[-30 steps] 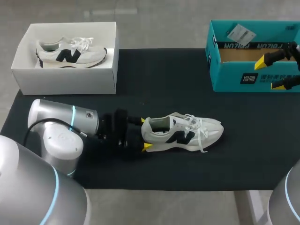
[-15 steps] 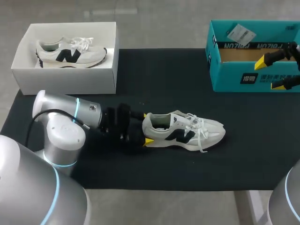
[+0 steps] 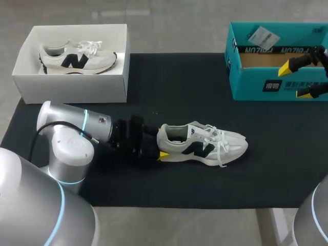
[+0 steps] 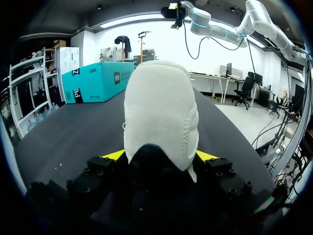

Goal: Take the shoe out of the shoebox, open the shoe tongue, remove and reinsert the insole, then place the shoe into the shoebox

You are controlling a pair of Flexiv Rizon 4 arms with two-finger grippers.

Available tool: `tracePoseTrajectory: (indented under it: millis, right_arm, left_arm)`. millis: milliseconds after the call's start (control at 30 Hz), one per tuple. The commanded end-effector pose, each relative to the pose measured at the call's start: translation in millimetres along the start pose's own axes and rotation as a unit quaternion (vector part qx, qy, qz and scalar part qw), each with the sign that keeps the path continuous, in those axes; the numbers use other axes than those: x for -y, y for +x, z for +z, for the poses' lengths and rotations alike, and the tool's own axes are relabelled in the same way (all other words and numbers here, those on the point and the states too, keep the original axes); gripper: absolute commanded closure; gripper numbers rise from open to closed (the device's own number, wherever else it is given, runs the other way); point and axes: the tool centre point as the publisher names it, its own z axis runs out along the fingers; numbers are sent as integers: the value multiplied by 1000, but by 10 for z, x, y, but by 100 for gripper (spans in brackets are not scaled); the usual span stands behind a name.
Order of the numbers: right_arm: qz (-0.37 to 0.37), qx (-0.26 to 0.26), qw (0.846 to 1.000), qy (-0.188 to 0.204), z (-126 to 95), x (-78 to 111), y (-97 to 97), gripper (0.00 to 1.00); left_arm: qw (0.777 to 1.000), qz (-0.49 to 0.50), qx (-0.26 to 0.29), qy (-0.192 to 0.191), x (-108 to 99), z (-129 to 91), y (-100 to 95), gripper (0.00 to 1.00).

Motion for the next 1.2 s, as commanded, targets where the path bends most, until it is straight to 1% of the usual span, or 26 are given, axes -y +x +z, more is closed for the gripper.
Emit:
tracePoseTrajectory:
  millis: [33,667,733,800,833,933,967,1167,1200]
  right_arm:
    - [0,1,1000,0,8,-1,2,0]
    - [0,1,1000,0,8,-1,2,0]
    - [-5,-9,1000,6,113,-1,28,0]
    - [2,14,1000,7,235,5,67,0]
    - [-4,11,1000,11,288,13,100,0]
    - [-13,21,1000,6,468,66,222,0]
    - [-10,35,999,5,528,76,254,0]
    - [-23,77,997,2,866,122,446,0]
    - [-22,93,995,4,934,133,477,0]
  left_arm:
    - [1000,0,-2,1,-12,24,-18,100]
    - [1000,0,-2,1,-12,24,-18,100]
    - [1000,0,-2,1,-12,24,-18,100]
    - [1000,0,-2,1,-12,24,-18,100]
    - [1000,0,-2,1,-12,24,-18,100]
    - [1000,0,-2,1,-12,24,-18,100]
    - [1000,0,-2,1,-12,24,-18,100]
    - [1000,0,-2,1,-12,24,-18,100]
    - [1000,0,-2,1,-12,24,-18,100]
